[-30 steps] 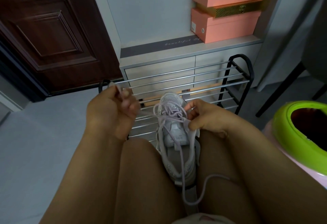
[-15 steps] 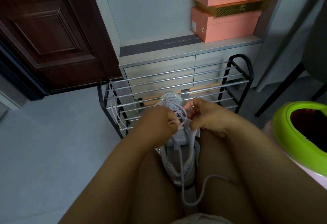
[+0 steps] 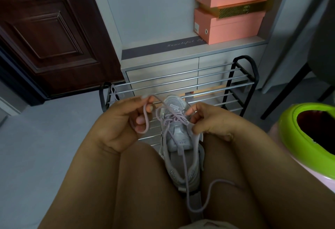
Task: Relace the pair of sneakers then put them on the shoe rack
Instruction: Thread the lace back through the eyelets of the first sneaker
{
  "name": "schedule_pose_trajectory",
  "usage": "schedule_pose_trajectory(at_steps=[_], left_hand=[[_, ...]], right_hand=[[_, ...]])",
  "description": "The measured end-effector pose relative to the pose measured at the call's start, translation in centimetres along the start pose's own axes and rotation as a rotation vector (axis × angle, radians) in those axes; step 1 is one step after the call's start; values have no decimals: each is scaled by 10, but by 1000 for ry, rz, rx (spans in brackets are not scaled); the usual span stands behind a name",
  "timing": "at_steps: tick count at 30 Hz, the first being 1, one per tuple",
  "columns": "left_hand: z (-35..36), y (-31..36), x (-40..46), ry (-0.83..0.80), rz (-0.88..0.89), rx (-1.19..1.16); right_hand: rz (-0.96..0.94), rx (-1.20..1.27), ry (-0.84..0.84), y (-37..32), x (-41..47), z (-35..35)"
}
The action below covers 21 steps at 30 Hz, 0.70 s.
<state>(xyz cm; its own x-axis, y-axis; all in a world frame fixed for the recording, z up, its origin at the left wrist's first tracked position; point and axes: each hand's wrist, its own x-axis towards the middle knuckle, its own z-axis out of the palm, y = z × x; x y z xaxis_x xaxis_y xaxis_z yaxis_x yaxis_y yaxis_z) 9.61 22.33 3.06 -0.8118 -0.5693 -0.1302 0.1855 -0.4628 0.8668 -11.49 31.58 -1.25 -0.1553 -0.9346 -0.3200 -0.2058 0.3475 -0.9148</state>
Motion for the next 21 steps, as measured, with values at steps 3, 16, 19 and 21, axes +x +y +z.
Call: schedule_pose_trajectory(at_steps=[3,16,19,21], left_hand=[[-8,6,-2,25,42,-143],[-18,-2,-4,285,153,-237],[-19,-15,-4,363,121,-185],[-13,-22,-3,429,94,-70]], right_hand=[[-6,-6,-9,0,-1,0],[-169,-243,-40,-10,-10,5],[-300,-310,28,-16,-14,9],[-436,-414,94,-19,-14,12]])
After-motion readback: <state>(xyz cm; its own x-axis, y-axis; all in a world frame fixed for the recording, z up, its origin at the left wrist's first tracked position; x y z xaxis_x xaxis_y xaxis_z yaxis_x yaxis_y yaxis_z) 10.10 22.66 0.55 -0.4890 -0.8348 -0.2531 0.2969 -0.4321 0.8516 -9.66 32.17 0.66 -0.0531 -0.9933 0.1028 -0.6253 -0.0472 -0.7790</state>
